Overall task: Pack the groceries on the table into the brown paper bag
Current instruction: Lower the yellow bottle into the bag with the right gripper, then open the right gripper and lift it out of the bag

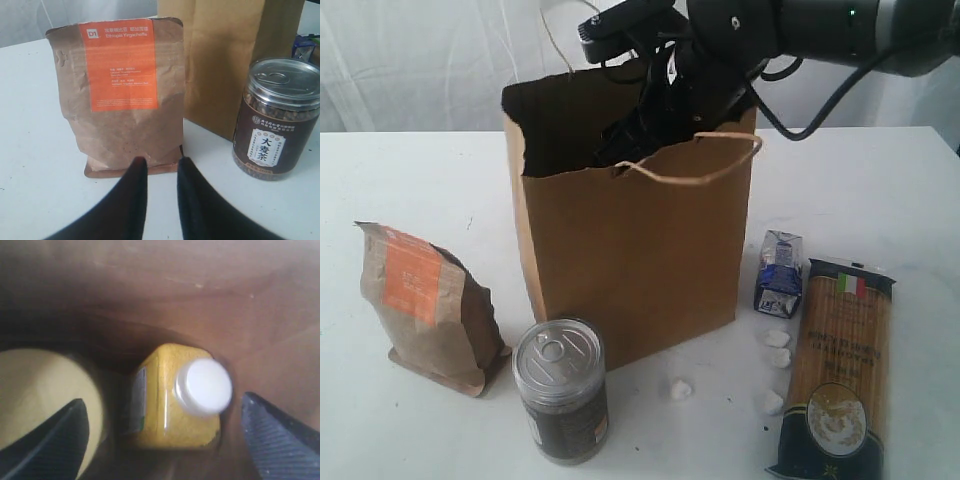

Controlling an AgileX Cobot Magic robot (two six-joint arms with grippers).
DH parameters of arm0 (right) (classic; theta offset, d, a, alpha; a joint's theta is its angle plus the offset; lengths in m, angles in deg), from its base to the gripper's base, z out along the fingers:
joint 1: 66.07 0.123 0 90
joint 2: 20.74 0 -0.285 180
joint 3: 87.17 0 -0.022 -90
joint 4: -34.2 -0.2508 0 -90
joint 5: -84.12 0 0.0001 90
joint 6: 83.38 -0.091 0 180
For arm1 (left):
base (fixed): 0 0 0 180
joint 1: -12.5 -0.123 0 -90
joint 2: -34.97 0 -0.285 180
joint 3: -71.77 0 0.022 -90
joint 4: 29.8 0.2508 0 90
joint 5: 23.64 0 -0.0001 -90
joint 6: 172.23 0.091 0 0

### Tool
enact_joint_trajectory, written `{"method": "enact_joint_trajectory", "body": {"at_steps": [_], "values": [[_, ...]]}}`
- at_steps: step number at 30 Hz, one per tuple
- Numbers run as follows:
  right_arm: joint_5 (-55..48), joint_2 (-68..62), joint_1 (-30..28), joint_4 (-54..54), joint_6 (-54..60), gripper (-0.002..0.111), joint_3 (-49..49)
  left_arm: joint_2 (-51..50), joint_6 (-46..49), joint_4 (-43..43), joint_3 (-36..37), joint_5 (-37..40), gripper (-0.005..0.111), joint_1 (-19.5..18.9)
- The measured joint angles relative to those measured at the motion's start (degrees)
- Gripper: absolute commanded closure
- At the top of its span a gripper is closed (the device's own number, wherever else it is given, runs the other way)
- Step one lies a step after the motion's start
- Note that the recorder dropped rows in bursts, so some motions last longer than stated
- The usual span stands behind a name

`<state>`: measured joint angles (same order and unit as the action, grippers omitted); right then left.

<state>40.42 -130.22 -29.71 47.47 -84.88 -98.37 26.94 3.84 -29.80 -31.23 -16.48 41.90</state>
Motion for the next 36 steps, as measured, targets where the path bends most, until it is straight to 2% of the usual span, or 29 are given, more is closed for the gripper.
{"method": "enact_joint_trajectory", "body": {"at_steps": [10,23,29,33,36], "values": [[-0.2,7.3,-0.1,-0.3,0.0,0.032,0.0,0.0,0.0,0.0,0.0,0.0,0.078,0.0],[-2.3,25.0,-0.1,-0.3,0.0,0.034,0.0,0.0,0.0,0.0,0.0,0.0,0.078,0.0],[-9.8,34.3,0.4,-0.3,1.5,0.034,0.0,0.0,0.0,0.0,0.0,0.0,0.078,0.0],[-20.5,39.3,2.9,-0.2,2.1,0.034,0.0,0.0,0.0,0.0,0.0,0.0,0.078,0.0],[-24.7,42.0,4.8,-0.8,2.0,0.034,0.2,0.0,0.0,0.0,0.0,0.0,0.078,0.0]]}}
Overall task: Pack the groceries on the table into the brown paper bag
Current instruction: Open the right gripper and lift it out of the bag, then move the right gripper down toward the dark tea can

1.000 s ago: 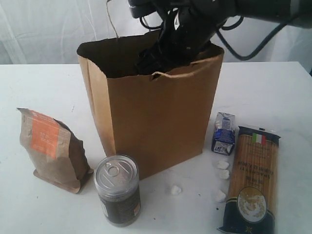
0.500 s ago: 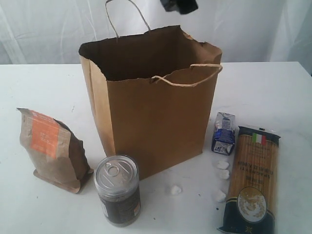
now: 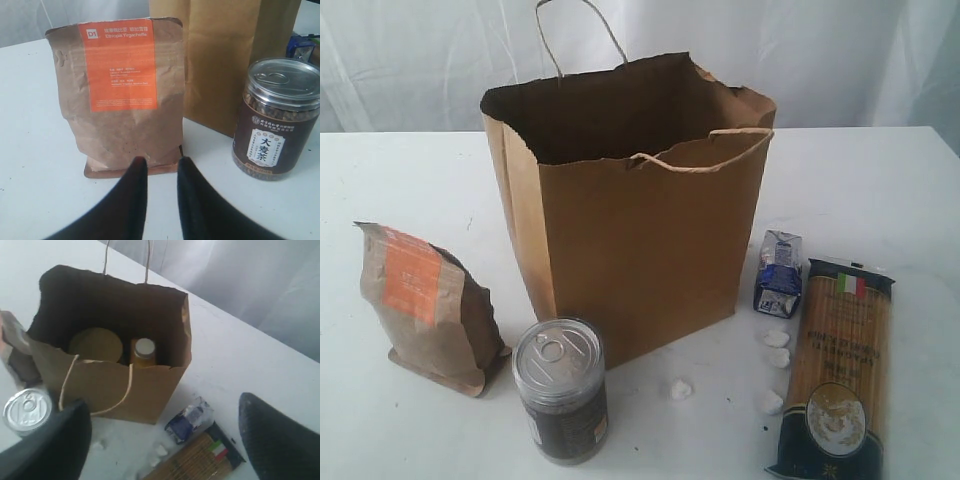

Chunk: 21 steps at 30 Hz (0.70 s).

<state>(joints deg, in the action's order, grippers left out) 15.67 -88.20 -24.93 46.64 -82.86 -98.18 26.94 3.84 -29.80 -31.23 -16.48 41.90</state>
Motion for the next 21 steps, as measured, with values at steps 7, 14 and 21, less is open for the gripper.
{"method": "enact_joint_trajectory", "body": {"at_steps": [7,14,21], "values": [[-1.5,6.0,2.5,-4.5,-1.4,0.034,5.5,0.0,0.0,0.0,0.0,0.0,0.078,0.0],[-1.6,7.6,2.5,-15.3,-1.8,0.034,16.3,0.0,0.0,0.0,0.0,0.0,0.078,0.0],[-1.6,8.2,2.9,-20.4,-1.1,0.034,27.2,0.0,0.0,0.0,0.0,0.0,0.078,0.0]]}}
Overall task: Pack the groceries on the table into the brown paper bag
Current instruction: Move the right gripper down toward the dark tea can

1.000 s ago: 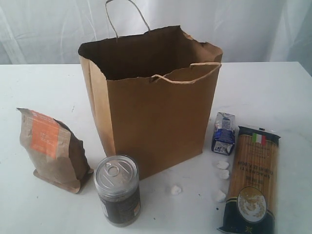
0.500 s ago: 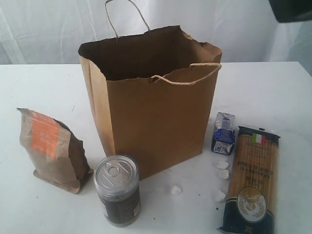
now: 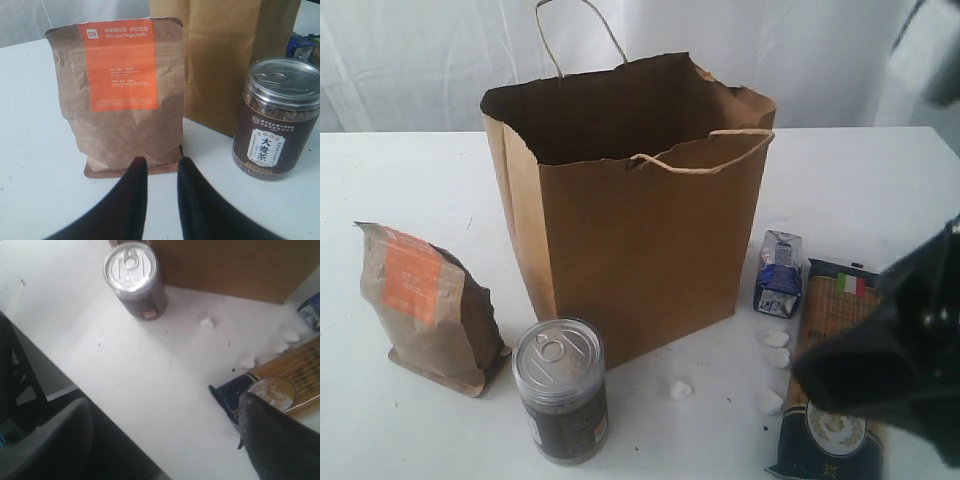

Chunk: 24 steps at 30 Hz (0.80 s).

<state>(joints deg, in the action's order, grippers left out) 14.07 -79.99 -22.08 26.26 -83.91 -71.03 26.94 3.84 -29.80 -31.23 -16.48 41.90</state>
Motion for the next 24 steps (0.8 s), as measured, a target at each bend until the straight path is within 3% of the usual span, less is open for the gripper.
{"method": "enact_joint_trajectory", "body": {"at_steps": [7,15,24], "values": [[9.4,-5.3,4.0,-3.3,3.0,0.033,5.9,0.0,0.0,0.0,0.0,0.0,0.078,0.0],[24.9,-22.0,6.6,-4.0,5.6,0.027,6.3,0.0,0.0,0.0,0.0,0.0,0.078,0.0],[37.8,-31.9,8.3,-4.0,5.8,0.018,6.3,0.0,0.0,0.0,0.0,0.0,0.078,0.0]]}}
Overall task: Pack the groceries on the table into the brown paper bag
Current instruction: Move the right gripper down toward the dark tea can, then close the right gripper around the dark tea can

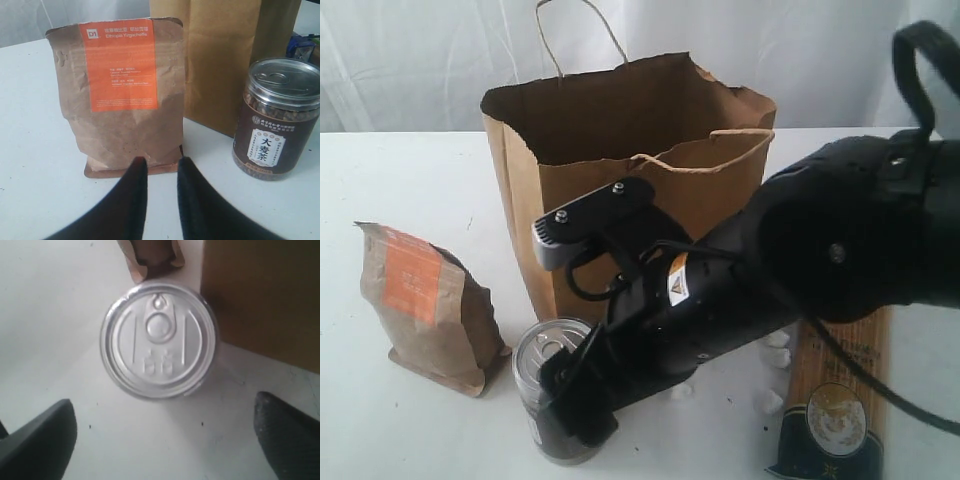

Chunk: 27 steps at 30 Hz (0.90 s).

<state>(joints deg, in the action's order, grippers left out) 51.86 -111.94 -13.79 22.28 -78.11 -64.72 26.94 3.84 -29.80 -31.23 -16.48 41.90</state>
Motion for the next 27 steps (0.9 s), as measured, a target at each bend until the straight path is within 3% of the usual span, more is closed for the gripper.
{"method": "enact_joint_trajectory", "body": {"at_steps": [6,27], "values": [[5.9,-3.1,1.1,-0.1,0.0,0.018,-0.7,0.0,0.0,0.3,0.0,0.0,0.078,0.0],[7.8,-13.8,1.1,3.1,0.1,0.018,-4.6,0.0,0.0,0.4,0.0,0.0,0.078,0.0]]}}
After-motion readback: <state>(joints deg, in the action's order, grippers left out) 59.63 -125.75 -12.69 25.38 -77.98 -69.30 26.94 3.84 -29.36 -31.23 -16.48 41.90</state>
